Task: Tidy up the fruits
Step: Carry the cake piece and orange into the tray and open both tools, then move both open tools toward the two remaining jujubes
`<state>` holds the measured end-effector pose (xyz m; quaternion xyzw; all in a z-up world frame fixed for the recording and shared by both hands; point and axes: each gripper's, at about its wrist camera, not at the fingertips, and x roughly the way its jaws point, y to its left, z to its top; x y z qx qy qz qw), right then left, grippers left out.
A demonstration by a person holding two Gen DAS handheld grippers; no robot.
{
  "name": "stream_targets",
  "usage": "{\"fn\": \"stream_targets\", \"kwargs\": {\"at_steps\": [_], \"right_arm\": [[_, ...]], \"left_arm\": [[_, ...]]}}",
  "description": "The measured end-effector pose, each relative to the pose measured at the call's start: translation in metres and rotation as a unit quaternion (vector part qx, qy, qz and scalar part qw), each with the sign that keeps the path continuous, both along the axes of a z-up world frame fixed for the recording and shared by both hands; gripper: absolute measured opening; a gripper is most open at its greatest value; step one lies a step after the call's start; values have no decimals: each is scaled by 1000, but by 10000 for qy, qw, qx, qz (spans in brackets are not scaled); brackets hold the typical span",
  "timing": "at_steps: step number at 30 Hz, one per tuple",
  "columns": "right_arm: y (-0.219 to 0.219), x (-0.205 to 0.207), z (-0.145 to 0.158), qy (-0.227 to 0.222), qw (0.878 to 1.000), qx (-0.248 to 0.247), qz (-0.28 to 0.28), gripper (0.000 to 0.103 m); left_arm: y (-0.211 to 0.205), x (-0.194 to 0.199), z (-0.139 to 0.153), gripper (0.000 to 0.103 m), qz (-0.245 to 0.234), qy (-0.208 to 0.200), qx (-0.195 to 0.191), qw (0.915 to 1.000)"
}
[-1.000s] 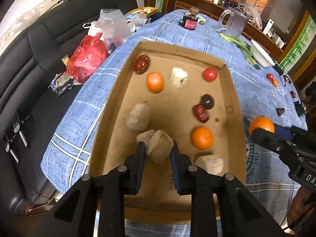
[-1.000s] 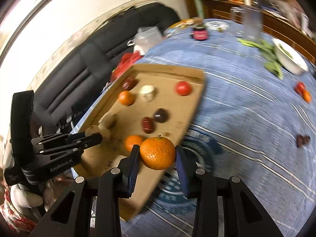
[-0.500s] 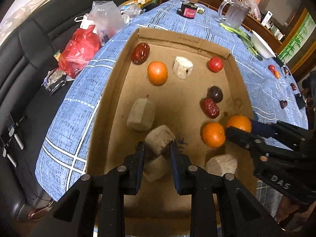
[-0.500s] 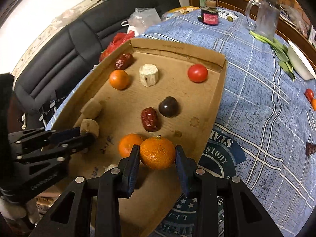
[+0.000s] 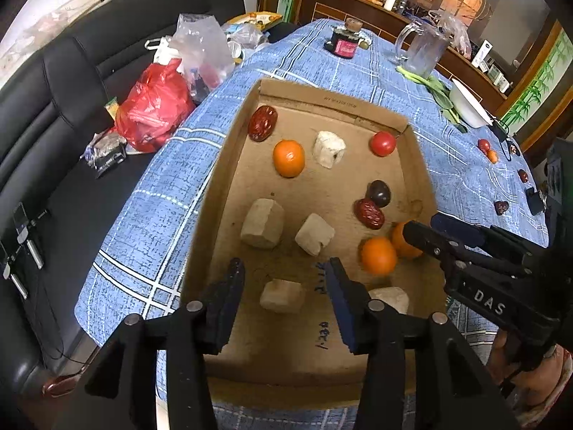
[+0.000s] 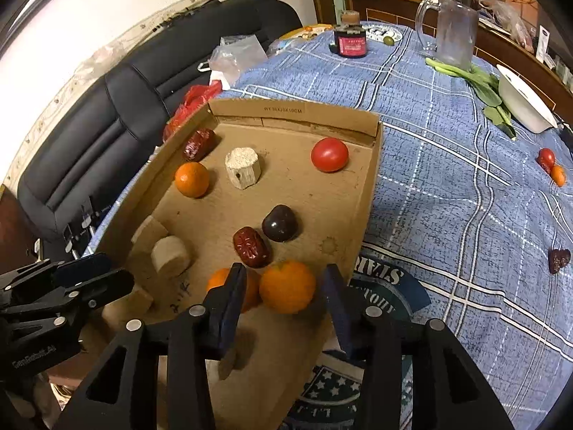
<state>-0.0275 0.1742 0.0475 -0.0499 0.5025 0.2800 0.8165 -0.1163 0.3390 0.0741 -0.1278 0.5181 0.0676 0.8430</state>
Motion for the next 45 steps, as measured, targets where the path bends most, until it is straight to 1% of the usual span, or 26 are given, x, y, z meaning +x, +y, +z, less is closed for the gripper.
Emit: {"fn": "stream_targets", "kwargs": {"at_steps": [2,5,8,9,10,12,20,24,31,37,45], "right_arm": [[-7,-5,7,-74,10000,22,-31,49],[-23,-12,17,-120,9998,111,-121,49],[-42,-19,28,-209,9993,181,-240,49],[-49,-22,32,-236,9991,219,-274,51],[-55,-24,36,-268,9988,258,-315,54],[-68,-29,44,-350,9981,328,-383,56],[-99,-42,64,-591,9959,451,-510,58],[-111,-47,71,-711,9950,498,-502,60],[-126,-48,73,-758,9940,545,-573,62],[-135,-43,68,-669,9942,539,-648,62],[-136,-37,60,-553,9950,476,-687,62]], "left_arm": [[-10,-3,7,48,-20,-44,104,9999],[-27,-9,17,52,-25,-121,371,9992],[-47,-15,31,60,-1,-231,783,9967],[-55,-17,36,65,33,-270,987,9947],[-60,-19,40,70,55,-299,1112,9933],[-72,-24,49,73,97,-385,1366,9898],[-113,-39,82,74,97,-809,1827,9798],[-127,-42,92,74,58,-935,1898,9773],[-144,-40,95,74,-53,-966,1958,9759],[-153,-34,92,74,-177,-930,1923,9768],[-151,-23,83,74,-265,-813,1791,9801]]}}
